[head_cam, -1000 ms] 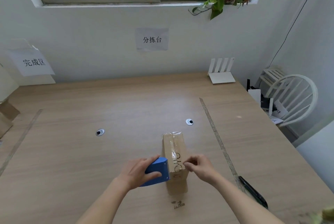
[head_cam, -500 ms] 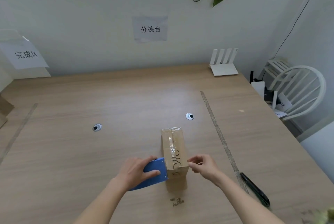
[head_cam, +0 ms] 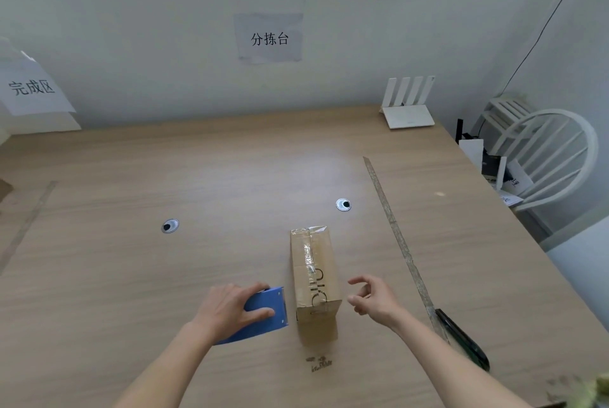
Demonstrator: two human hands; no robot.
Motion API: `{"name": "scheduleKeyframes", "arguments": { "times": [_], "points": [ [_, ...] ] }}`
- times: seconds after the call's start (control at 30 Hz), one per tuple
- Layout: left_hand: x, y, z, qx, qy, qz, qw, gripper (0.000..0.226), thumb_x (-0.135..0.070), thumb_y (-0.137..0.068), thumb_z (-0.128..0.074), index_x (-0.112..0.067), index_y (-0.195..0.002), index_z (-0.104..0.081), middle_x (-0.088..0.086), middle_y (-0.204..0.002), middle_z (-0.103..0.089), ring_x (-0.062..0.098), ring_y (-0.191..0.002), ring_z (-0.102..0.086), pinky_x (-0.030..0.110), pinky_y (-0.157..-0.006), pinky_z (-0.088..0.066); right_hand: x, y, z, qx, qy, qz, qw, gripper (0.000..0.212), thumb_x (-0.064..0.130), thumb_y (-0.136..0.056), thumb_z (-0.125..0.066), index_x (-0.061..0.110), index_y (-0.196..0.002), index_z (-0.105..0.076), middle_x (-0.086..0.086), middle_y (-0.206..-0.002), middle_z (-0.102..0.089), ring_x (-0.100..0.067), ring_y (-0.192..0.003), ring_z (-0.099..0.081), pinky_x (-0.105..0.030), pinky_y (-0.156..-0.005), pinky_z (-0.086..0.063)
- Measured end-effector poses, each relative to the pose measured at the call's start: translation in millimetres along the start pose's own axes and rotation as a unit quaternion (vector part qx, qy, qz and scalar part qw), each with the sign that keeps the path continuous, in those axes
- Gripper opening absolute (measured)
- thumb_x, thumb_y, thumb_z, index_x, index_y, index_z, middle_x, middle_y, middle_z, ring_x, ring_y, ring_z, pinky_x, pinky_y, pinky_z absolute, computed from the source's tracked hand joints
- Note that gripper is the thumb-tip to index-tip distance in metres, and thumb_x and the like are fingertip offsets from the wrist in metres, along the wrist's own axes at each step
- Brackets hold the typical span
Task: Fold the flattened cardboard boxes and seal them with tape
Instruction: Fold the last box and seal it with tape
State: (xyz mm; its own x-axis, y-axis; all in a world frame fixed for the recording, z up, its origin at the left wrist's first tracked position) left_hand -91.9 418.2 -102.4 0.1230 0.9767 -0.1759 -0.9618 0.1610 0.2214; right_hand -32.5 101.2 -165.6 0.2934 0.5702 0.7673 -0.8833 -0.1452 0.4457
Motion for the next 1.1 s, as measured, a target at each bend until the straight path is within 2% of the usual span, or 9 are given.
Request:
{"name": "scheduleKeyframes", "arguments": {
  "times": [0.13, 0.4, 0.6, 0.73, 0.83, 0.9, 0.97, 1.03, 1.1],
  "points": [
    [3, -3, -7, 0.005, 0.004, 0.007, 1.0, 0.059, -0.08, -0.084, -0.035, -0.047, -0.132, -0.045, -0.014, -0.106, -0.07, 0.009, -0.083, -0.063, 0.027, -0.068, -0.046, -9, -5, -6, -0.018, -0.021, -0.025, 0.999, 0.026, 0.005, -0.086, -0.075, 0.018, -0.107, -0.066, -0.003, -0.066, -0.066, -0.016, -0.059, -0.069, -0.038, -0.065, -0.06],
    [6, -8, -10, 0.011, 0.022, 0.011, 1.0, 0.059, -0.08, -0.083, -0.037, -0.049, -0.132, -0.045, -0.015, -0.104, -0.069, 0.007, -0.081, -0.062, 0.025, -0.069, -0.048, -18, -7, -15, 0.011, -0.082, -0.089, 0.993, 0.019, 0.004, -0.094, -0.065, 0.008, -0.112, -0.062, -0.008, -0.075, -0.071, -0.016, -0.062, -0.065, -0.027, -0.061, -0.056],
    [4, -14, -17, 0.013, 0.027, 0.017, 0.999, 0.059, -0.081, -0.082, -0.038, -0.049, -0.131, -0.045, -0.017, -0.105, -0.069, 0.008, -0.082, -0.062, 0.027, -0.071, -0.049, -26, -19, -23, -0.028, -0.049, -0.088, 0.994, 0.019, 0.01, -0.087, -0.072, 0.012, -0.105, -0.065, -0.002, -0.07, -0.075, -0.014, -0.06, -0.066, -0.031, -0.063, -0.059],
    [6, -14, -23, 0.017, 0.03, 0.019, 0.999, 0.057, -0.079, -0.084, -0.039, -0.048, -0.131, -0.046, -0.016, -0.105, -0.069, 0.007, -0.082, -0.061, 0.026, -0.071, -0.047, -28, -23, -32, -0.035, -0.024, -0.083, 0.996, 0.025, 0.024, -0.085, -0.076, 0.022, -0.108, -0.067, 0.004, -0.084, -0.077, -0.015, -0.08, -0.072, -0.034, -0.074, -0.062],
    [9, -14, -25, 0.018, 0.034, 0.024, 0.999, 0.059, -0.08, -0.082, -0.037, -0.049, -0.131, -0.046, -0.016, -0.105, -0.069, 0.007, -0.079, -0.058, 0.027, -0.07, -0.047, -32, -23, -34, -0.016, 0.097, -0.073, 0.992, 0.041, 0.037, -0.082, -0.076, 0.033, -0.121, -0.064, 0.006, -0.113, -0.072, -0.017, -0.105, -0.067, -0.032, -0.092, -0.053],
    [8, -14, -25, 0.02, 0.037, 0.023, 0.999, 0.056, -0.079, -0.083, -0.039, -0.049, -0.131, -0.046, -0.017, -0.104, -0.069, 0.007, -0.078, -0.058, 0.027, -0.07, -0.047, -30, -18, -32, -0.04, 0.151, -0.077, 0.985, 0.044, 0.03, -0.09, -0.069, 0.032, -0.133, -0.059, 0.001, -0.13, -0.065, -0.019, -0.121, -0.06, -0.029, -0.097, -0.046],
    [9, -14, -24, 0.021, 0.043, 0.025, 0.999, 0.056, -0.079, -0.083, -0.041, -0.049, -0.13, -0.046, -0.017, -0.104, -0.069, 0.007, -0.079, -0.059, 0.027, -0.07, -0.047, -13, -12, -27, -0.119, 0.155, -0.02, 0.981, 0.043, 0.019, -0.098, -0.056, 0.025, -0.141, -0.054, 0.0, -0.151, -0.051, -0.018, -0.139, -0.047, -0.031, -0.108, -0.04],
    [10, -15, -24, 0.023, 0.044, 0.029, 0.998, 0.055, -0.078, -0.083, -0.042, -0.05, -0.13, -0.046, -0.017, -0.103, -0.069, 0.007, -0.077, -0.056, 0.027, -0.07, -0.046, 21, -3, -32, -0.185, 0.163, 0.098, 0.964, 0.042, 0.018, -0.103, -0.047, 0.019, -0.145, -0.051, 0.002, -0.159, -0.041, -0.016, -0.147, -0.035, -0.033, -0.117, -0.034],
    [10, -15, -24, 0.025, 0.044, 0.031, 0.998, 0.055, -0.078, -0.084, -0.043, -0.05, -0.131, -0.046, -0.017, -0.103, -0.069, 0.007, -0.076, -0.055, 0.026, -0.07, -0.046, 60, 0, -53, -0.151, 0.206, 0.211, 0.944, 0.045, 0.03, -0.105, -0.039, 0.021, -0.149, -0.047, 0.004, -0.161, -0.036, -0.014, -0.15, -0.03, -0.034, -0.122, -0.027]
  ]
}}
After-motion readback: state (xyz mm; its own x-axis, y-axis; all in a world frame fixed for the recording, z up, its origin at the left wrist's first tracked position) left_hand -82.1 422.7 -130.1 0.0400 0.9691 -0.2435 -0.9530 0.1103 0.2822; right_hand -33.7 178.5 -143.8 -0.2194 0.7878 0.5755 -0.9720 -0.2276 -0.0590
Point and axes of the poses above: each hand's wrist, its own y-axis away from the middle knuckle, its own z-axis out of the back of the hand, x = y × z, the point moved 6 cm from there along -y, towards the middle knuckle
